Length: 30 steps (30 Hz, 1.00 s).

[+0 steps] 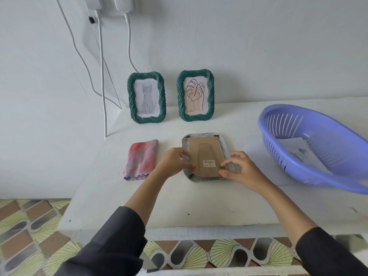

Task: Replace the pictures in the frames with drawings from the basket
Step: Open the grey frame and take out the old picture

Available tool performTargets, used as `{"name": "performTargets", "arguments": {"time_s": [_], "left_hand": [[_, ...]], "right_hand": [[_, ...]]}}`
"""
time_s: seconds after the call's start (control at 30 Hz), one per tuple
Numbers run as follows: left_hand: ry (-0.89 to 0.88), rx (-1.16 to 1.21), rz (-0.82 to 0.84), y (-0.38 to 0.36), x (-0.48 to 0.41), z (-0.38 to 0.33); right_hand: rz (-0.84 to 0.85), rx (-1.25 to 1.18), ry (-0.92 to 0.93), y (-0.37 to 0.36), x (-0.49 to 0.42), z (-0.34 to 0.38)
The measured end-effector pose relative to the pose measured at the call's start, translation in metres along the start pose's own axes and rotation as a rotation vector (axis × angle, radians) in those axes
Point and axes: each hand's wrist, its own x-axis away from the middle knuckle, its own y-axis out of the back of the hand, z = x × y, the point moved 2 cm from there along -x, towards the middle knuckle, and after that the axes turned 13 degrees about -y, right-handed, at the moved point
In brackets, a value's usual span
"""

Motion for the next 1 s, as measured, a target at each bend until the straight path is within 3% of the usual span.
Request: {"name": "performTargets", "arguments": {"time_s": [0.23,0.63,0.9,1.0], "left_hand": [[-0.069,0.071,0.115,-0.011,0.018,-0.005],[-0.154,0.166,0.032,-0.015,0.037,-0.018],[-0.179,0.118,0.088,-0.016,0.036,-0.019],[-0.136,0.207,0.102,-0.014,0.035,-0.017]], "right_hand": [[0.006,0.009,-0.022,0.008,0.010,-0.014],[-0.108,0.108,0.064,0.005,0.011,-0.020],[-0.088,0.169,0.071,0.003,0.014,-0.021],[-0.009,0.128,0.052,0.008,0.015,-0.017]]}}
